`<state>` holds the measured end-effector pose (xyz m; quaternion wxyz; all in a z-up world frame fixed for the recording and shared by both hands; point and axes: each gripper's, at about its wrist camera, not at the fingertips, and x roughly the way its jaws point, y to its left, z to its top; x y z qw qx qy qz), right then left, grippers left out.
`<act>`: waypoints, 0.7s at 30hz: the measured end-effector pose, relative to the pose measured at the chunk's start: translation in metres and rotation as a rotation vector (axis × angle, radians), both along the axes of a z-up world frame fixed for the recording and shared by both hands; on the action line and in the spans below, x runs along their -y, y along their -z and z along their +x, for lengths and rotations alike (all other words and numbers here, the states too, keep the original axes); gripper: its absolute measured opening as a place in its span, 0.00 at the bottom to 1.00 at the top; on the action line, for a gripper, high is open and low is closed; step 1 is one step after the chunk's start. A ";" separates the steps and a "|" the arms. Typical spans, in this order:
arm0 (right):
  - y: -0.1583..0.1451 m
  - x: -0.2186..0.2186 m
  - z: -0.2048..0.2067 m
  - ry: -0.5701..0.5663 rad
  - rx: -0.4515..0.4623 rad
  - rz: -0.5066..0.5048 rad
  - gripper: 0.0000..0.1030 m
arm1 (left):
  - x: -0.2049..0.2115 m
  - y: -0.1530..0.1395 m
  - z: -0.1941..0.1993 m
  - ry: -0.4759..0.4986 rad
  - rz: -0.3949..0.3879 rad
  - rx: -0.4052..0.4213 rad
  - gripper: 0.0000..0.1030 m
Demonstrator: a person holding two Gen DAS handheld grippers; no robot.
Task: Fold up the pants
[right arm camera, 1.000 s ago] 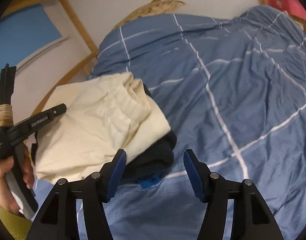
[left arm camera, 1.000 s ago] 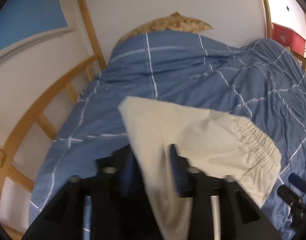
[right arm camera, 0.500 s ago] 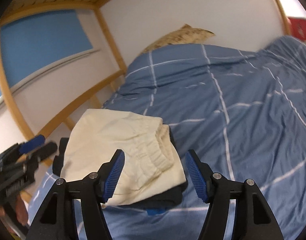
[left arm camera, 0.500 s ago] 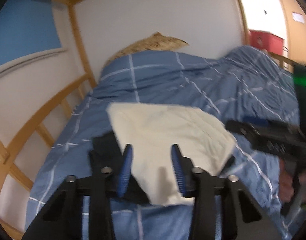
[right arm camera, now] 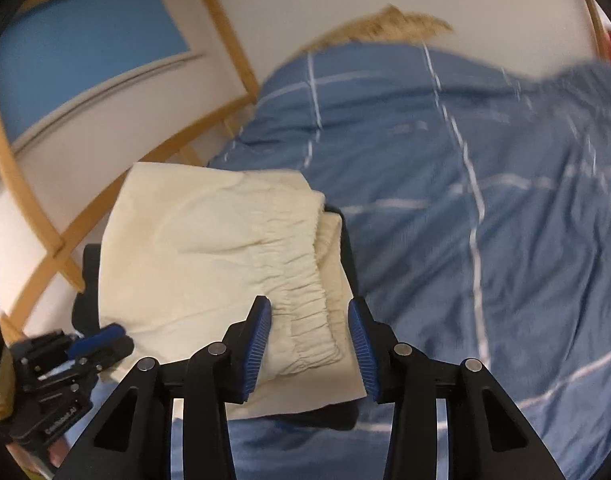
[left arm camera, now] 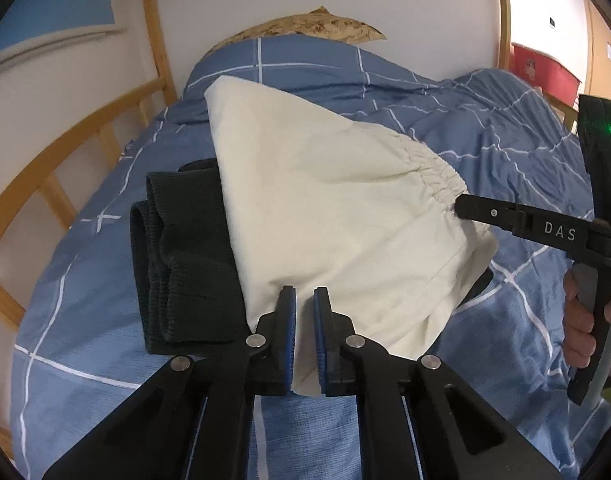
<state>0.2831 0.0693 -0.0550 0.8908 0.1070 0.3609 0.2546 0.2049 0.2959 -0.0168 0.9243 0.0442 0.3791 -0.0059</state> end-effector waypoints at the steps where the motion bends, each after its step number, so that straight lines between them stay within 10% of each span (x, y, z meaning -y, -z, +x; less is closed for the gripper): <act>1: -0.002 0.002 -0.002 0.015 0.009 -0.002 0.41 | 0.001 -0.003 -0.002 -0.005 -0.001 0.007 0.12; 13: -0.056 0.057 -0.076 0.110 0.197 -0.155 0.80 | 0.062 -0.059 -0.070 -0.084 0.080 0.212 0.78; 21: -0.081 0.119 -0.138 0.128 0.290 -0.232 0.90 | 0.130 -0.074 -0.121 -0.062 0.077 0.302 0.92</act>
